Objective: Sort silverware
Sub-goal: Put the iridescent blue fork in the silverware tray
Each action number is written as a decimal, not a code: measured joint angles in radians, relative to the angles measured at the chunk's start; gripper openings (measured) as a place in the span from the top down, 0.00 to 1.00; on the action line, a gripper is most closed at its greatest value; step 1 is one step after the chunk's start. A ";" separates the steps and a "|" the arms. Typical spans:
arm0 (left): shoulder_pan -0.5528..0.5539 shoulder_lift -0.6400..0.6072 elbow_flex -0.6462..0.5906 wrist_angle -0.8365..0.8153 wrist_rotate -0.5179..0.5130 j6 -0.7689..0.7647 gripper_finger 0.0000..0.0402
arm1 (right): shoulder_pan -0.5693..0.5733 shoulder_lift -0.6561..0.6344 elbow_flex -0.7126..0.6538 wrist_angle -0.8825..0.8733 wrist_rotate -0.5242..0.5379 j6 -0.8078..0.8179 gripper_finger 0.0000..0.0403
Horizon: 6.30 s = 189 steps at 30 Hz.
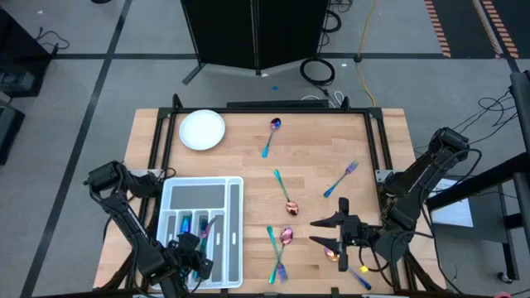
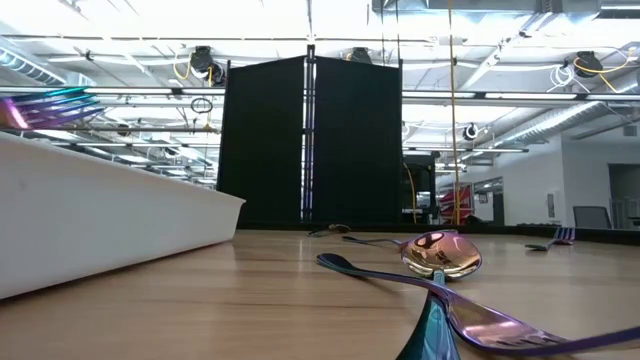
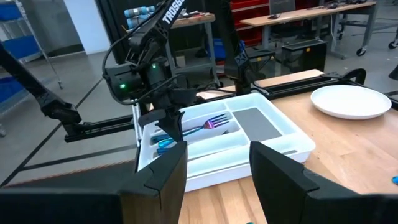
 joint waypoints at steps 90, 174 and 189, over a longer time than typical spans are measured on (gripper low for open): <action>0.394 -0.042 0.018 0.943 0.110 1.889 0.66 | 0.014 0.058 0.000 0.001 -0.055 -0.041 0.60; 0.644 0.414 0.348 0.479 0.569 2.619 0.94 | 0.048 0.059 0.000 -0.421 -0.125 0.236 0.60; 0.644 0.338 0.344 0.541 0.548 2.630 0.97 | 0.048 0.059 0.000 -0.416 -0.127 0.236 0.60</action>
